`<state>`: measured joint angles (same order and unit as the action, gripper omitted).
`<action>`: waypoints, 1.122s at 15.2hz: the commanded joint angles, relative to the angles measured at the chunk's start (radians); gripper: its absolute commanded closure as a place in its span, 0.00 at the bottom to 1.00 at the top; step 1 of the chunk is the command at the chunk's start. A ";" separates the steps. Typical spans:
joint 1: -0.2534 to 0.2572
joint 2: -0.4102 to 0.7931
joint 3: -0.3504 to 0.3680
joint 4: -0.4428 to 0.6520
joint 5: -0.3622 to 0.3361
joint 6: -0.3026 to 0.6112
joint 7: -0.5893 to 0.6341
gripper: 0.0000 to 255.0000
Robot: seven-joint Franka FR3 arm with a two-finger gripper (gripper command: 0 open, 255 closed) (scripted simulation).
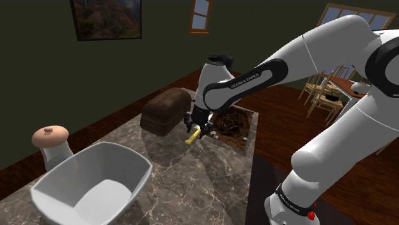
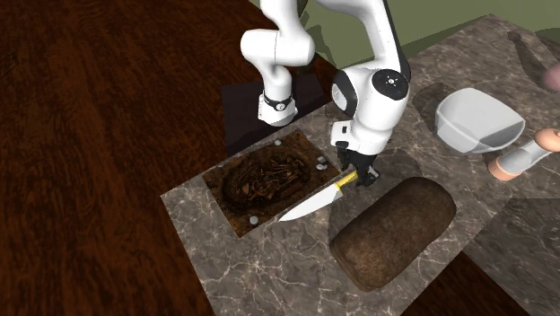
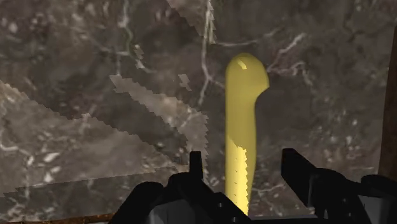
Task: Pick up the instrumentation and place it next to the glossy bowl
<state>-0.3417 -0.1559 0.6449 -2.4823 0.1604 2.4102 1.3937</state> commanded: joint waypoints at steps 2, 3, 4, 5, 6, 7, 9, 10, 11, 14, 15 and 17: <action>0.000 0.000 0.000 0.000 0.000 0.000 0.000 1.00; 0.000 0.000 0.000 0.000 0.000 0.000 0.000 1.00; 0.000 0.000 0.000 0.000 0.000 0.000 0.000 1.00; 0.000 0.000 0.000 0.000 0.000 0.000 0.000 1.00; 0.000 0.000 0.000 0.000 0.000 0.000 0.000 1.00; 0.000 0.000 0.000 0.000 0.000 0.000 0.000 1.00; 0.000 0.000 0.000 0.000 0.000 0.000 0.000 1.00; 0.002 -0.012 -0.003 0.005 0.007 -0.015 -0.005 1.00; 0.004 -0.023 -0.006 0.011 0.014 -0.031 -0.010 1.00; 0.008 -0.055 -0.016 0.029 0.030 -0.078 -0.023 1.00; 0.010 -0.065 -0.019 0.035 0.035 -0.093 -0.027 1.00; 0.013 -0.084 -0.026 0.049 0.042 -0.124 -0.033 1.00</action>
<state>-0.3304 -0.2292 0.6231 -2.4390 0.1980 2.3020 1.3659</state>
